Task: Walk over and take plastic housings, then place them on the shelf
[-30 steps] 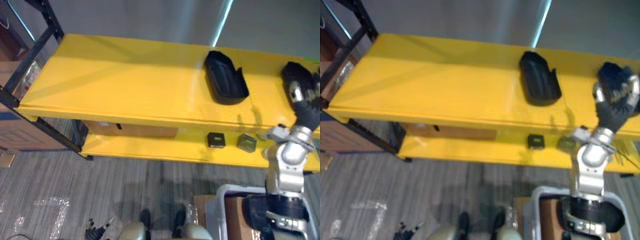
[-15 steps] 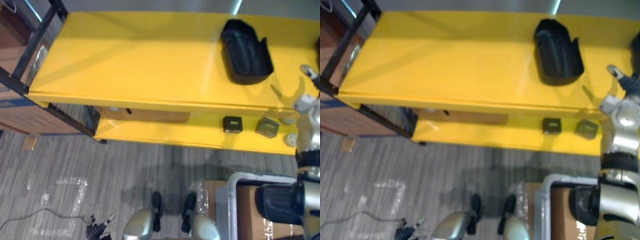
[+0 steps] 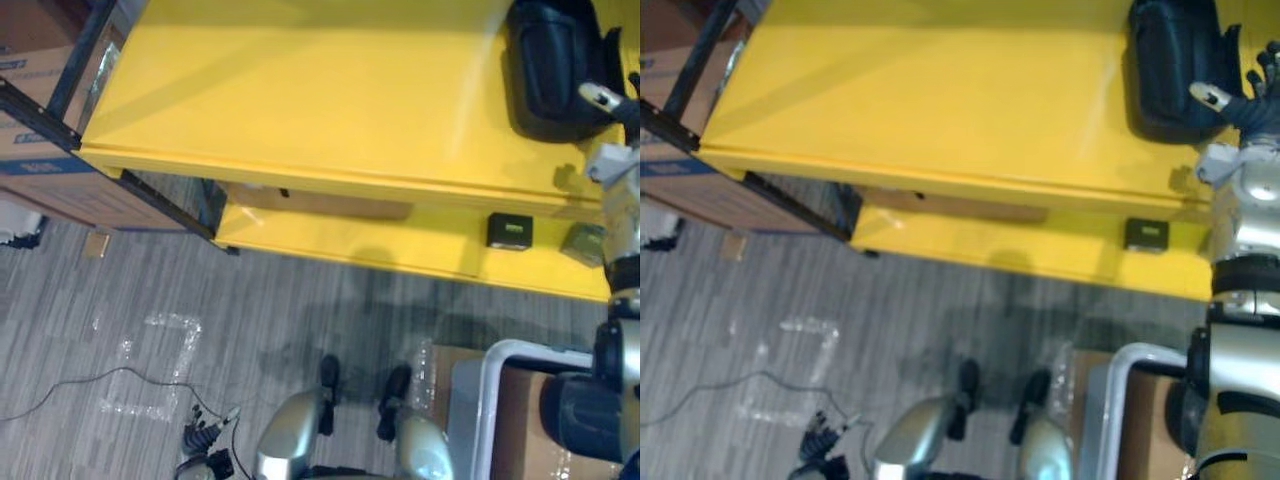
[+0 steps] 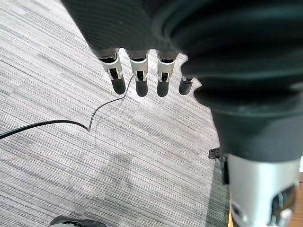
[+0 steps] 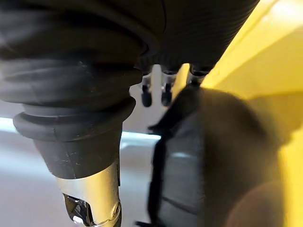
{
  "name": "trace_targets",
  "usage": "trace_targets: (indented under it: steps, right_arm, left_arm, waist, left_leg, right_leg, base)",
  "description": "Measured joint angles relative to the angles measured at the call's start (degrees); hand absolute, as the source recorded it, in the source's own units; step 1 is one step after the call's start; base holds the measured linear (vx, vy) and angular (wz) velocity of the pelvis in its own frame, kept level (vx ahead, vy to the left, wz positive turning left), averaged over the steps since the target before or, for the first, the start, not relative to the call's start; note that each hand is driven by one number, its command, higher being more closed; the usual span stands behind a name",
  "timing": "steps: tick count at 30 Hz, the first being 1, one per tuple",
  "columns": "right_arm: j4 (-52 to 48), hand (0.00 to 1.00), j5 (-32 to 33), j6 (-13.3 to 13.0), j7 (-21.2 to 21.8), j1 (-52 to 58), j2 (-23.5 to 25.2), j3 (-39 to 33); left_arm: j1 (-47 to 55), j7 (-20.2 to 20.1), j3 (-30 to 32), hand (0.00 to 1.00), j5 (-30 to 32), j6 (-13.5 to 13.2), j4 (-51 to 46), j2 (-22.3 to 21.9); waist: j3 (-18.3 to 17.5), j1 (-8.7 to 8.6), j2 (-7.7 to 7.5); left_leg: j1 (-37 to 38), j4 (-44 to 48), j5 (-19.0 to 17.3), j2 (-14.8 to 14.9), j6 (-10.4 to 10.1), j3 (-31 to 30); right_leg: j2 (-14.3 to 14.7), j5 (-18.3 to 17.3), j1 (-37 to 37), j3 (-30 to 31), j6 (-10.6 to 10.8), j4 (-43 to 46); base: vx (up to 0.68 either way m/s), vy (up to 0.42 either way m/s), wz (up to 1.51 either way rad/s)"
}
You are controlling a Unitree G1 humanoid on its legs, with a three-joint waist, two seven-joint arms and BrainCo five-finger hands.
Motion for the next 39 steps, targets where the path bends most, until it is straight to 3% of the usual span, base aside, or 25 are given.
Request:
trace_targets:
  steps: [5, 19, 39]
  right_arm:
    - [0.73, 0.0, 2.18, 2.19, 3.03, 0.0, -0.05, -0.01]
    - [0.76, 0.0, 2.61, 2.18, 1.49, 0.02, -0.06, 0.01]
    - [0.71, 0.0, 4.59, 2.44, 7.23, 1.63, -0.04, -0.17]
  left_arm:
    - [0.0, -0.03, -0.05, 0.0, 0.0, 0.07, 0.03, 0.32]
    - [0.0, -0.12, -2.02, 0.0, -0.01, 0.03, -0.06, 0.68]
    - [-0.02, -0.31, -2.0, 0.0, 0.01, 0.08, -0.07, 0.71]
  waist:
    - [0.0, 0.0, 0.01]
    - [0.0, 0.05, 0.01]
    - [-0.07, 0.08, -0.16]
  left_leg:
    - [0.61, -0.72, 0.37, 0.04, -0.05, 0.2]
    - [1.5, -1.94, 1.14, 0.21, -0.32, 0.28]
    - [2.99, -3.76, 1.93, 0.32, -0.48, 0.56]
  right_leg:
    - [-0.02, -0.05, 0.04, 0.15, -0.06, 0.22]
    - [0.12, -0.13, 0.25, 0.22, -0.2, 0.31]
    - [0.32, 0.12, 1.05, 0.39, -0.14, -0.29]
  base:
    - [0.0, -0.007, -0.01]
    - [0.0, -0.002, 0.0]
    - [0.0, 0.0, 0.0]
